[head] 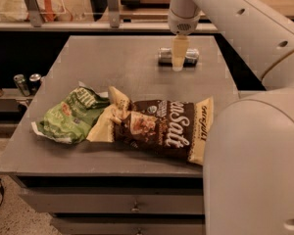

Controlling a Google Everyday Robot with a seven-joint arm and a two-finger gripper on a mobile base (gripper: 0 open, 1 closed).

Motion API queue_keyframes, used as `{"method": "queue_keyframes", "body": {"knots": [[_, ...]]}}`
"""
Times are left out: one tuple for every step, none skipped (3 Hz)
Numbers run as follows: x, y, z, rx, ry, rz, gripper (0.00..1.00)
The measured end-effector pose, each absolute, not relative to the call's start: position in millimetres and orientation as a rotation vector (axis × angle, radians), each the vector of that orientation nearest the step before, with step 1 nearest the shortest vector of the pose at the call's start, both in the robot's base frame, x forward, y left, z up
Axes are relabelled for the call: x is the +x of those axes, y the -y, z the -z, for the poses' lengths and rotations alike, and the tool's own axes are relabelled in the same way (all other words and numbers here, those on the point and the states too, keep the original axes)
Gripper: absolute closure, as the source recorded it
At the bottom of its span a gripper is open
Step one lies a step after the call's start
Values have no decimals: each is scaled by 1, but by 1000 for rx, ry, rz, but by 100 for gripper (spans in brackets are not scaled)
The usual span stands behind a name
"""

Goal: Place redbull can upright

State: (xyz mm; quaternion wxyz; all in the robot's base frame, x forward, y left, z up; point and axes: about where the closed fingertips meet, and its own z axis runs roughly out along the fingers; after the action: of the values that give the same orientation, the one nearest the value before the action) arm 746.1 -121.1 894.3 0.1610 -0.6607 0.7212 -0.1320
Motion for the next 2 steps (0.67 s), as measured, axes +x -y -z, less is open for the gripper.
{"method": "queue_keyframes", "body": {"knots": [[753, 113, -889, -1845, -2084, 344, 0], [759, 104, -882, -1819, -2102, 305, 0]]}}
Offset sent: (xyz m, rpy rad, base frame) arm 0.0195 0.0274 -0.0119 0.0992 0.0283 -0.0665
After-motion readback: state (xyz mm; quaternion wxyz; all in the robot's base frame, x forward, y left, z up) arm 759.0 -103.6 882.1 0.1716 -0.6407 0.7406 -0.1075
